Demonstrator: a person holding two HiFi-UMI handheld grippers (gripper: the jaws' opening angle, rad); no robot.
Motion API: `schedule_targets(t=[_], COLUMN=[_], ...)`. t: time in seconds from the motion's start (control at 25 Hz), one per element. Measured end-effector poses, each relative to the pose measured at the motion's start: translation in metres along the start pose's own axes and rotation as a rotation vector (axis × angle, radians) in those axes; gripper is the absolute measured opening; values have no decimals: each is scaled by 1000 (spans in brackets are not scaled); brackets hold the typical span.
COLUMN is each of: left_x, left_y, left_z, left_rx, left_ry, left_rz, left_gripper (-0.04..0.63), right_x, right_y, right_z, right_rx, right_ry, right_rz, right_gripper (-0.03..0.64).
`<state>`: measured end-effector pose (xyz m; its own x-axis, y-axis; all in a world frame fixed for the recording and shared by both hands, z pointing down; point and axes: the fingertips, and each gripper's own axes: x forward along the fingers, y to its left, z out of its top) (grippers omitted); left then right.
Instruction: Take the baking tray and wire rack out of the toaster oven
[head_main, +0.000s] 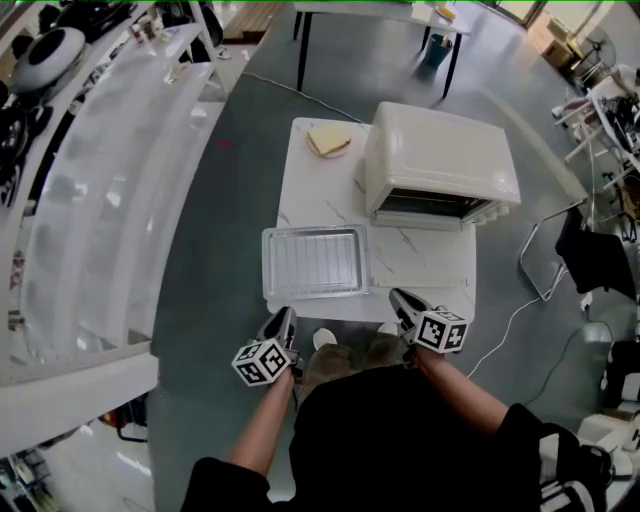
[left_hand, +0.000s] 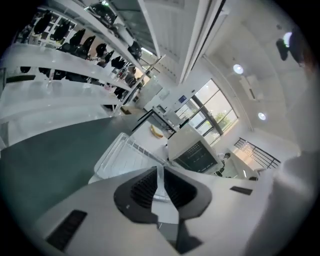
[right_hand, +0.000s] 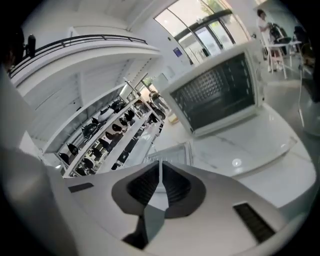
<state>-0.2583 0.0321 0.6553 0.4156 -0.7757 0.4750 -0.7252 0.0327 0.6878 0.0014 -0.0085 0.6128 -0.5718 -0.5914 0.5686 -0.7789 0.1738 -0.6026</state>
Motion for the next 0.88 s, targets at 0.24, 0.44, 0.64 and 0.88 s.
schedule_targets(t=[0.24,0.44,0.64,0.88], left_x=[-14,-20,-28,-30], left_y=[-90,-170,-262,-359], left_z=[18,16,-8,-55], left_rx=[317,537,730,744], left_ry=[-158,-255,-306,-335], left_rz=[-95,-121,-127,-172], left_gripper=[20,20,20,20], right_x=[-84,-148,-221,-322], right_y=[-7,-31,-61,-113], right_z=[58,66,76,104], right_rx=[-181,-326,-399,-486], right_ry=[-163,-220,-302,-426], right_rz=[-49,-125,-156,-225], right_gripper=[26,26,26,26])
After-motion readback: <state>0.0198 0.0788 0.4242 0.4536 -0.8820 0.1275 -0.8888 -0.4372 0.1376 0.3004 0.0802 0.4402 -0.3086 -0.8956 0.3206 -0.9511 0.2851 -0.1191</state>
